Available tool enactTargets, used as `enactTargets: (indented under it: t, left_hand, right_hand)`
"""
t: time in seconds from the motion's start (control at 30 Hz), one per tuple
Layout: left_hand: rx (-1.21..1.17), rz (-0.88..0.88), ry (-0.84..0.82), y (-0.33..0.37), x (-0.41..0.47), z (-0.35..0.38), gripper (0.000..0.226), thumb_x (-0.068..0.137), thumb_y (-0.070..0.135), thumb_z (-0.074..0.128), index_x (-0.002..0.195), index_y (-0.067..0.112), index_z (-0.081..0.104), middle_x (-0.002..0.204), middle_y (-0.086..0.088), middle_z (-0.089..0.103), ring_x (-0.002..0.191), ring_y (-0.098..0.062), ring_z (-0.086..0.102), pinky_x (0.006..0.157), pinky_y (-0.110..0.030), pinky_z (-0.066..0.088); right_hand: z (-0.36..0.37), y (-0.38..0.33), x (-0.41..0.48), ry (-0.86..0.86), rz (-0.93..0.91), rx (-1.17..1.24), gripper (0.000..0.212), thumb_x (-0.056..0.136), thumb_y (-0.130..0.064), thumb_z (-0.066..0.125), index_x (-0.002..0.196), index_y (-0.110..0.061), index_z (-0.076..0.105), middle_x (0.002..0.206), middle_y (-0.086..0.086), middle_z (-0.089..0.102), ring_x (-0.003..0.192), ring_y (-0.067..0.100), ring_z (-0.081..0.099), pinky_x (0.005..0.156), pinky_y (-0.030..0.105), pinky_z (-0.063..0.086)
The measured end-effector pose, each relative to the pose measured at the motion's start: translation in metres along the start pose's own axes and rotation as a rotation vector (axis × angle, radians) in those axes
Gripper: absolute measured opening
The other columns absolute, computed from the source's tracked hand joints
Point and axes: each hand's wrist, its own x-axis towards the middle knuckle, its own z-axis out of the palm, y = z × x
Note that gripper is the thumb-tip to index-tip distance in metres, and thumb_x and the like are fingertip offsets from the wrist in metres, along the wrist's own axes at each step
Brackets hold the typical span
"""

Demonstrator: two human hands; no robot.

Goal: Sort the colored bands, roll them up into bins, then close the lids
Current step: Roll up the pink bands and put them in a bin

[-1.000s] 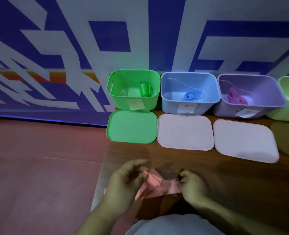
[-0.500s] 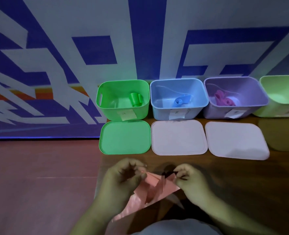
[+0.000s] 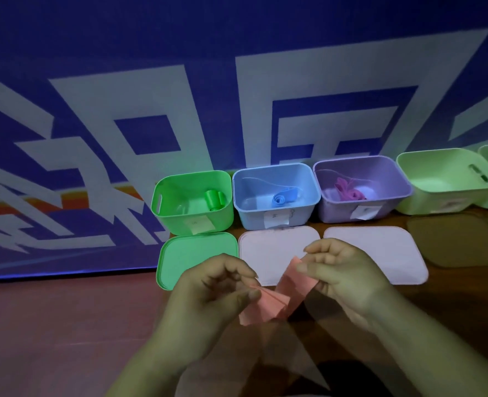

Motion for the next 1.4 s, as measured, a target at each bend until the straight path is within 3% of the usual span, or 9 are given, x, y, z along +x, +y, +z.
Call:
enactTargets:
  t: [0.1,0.27,0.4,0.5,0.67,0.73,1.03,1.17,1.4]
  left_hand:
    - [0.029,0.045,-0.001,0.014,0.006,0.018,0.019,0.072,0.002,0.079,0.082,0.016,0.071,0.081,-0.013,0.072,0.077,-0.024,0.069,0.072,-0.031,0.056]
    - [0.053,0.104,0.008,0.030,0.014,0.054,0.017,0.071,0.013,0.083,0.083,0.019,0.071,0.081,-0.007,0.073,0.078,-0.019,0.069,0.075,-0.025,0.054]
    - [0.038,0.137,0.005,0.041,0.019,0.087,0.020,0.072,0.006,0.080,0.082,0.021,0.071,0.081,-0.007,0.072,0.076,-0.018,0.069,0.074,-0.023,0.054]
    - [0.014,0.161,0.022,0.047,0.021,0.111,0.020,0.071,0.007,0.081,0.083,0.020,0.071,0.082,-0.010,0.072,0.076,-0.019,0.069,0.074,-0.024,0.053]
    - [-0.054,0.197,0.132,0.053,0.023,0.147,0.019,0.067,0.020,0.082,0.083,0.022,0.071,0.080,-0.007,0.073,0.076,-0.019,0.069,0.074,-0.027,0.055]
    - [-0.081,0.191,0.187,0.053,0.023,0.159,0.021,0.065,0.024,0.081,0.083,0.024,0.071,0.079,-0.008,0.073,0.076,-0.022,0.070,0.074,-0.030,0.056]
    - [-0.101,0.192,0.231,0.054,0.024,0.188,0.022,0.063,0.023,0.082,0.082,0.025,0.071,0.080,-0.009,0.072,0.076,-0.023,0.070,0.072,-0.032,0.057]
    - [-0.086,0.183,0.234,0.055,0.026,0.191,0.026,0.062,0.024,0.083,0.085,0.028,0.072,0.080,-0.005,0.071,0.074,-0.018,0.068,0.071,-0.030,0.057]
    - [-0.035,0.194,0.201,0.055,0.029,0.188,0.027,0.068,0.015,0.082,0.090,0.027,0.072,0.085,-0.007,0.073,0.076,-0.018,0.069,0.074,-0.026,0.056]
  right_hand:
    - [-0.015,-0.023,-0.009,-0.043,-0.015,0.079,0.024,0.081,0.005,0.072,0.101,-0.006,0.065,0.084,0.008,0.074,0.074,0.015,0.069,0.070,0.030,0.051]
    - [-0.043,-0.053,-0.026,-0.075,-0.116,0.044,0.021,0.084,0.007,0.067,0.097,-0.010,0.068,0.089,0.010,0.076,0.084,0.022,0.070,0.084,0.040,0.053]
    - [-0.069,-0.075,-0.037,-0.100,-0.207,-0.018,0.022,0.081,0.007,0.071,0.092,-0.012,0.067,0.082,0.006,0.075,0.071,0.012,0.068,0.067,0.024,0.054]
    - [-0.084,-0.080,-0.045,-0.157,-0.217,-0.028,0.024,0.078,0.008,0.072,0.089,-0.012,0.066,0.080,0.005,0.075,0.069,0.011,0.067,0.062,0.021,0.052]
    - [-0.106,-0.084,-0.059,-0.279,-0.166,0.018,0.035,0.058,-0.002,0.087,0.084,-0.015,0.067,0.082,0.010,0.073,0.074,0.021,0.065,0.074,0.037,0.050]
    - [-0.116,-0.083,-0.061,-0.305,-0.139,0.042,0.029,0.061,-0.004,0.083,0.083,-0.017,0.069,0.084,0.012,0.073,0.077,0.026,0.062,0.077,0.043,0.045]
    - [-0.140,-0.084,-0.065,-0.360,-0.126,0.115,0.025,0.065,-0.001,0.074,0.087,-0.008,0.064,0.077,0.011,0.071,0.063,0.015,0.065,0.058,0.022,0.051]
    - [-0.143,-0.084,-0.064,-0.363,-0.119,0.120,0.021,0.071,0.006,0.072,0.086,-0.007,0.065,0.076,0.012,0.071,0.061,0.014,0.065,0.055,0.019,0.050]
    - [-0.141,-0.084,-0.060,-0.350,-0.116,0.083,0.027,0.063,0.002,0.083,0.080,-0.014,0.069,0.080,0.014,0.072,0.065,0.018,0.065,0.059,0.023,0.050]
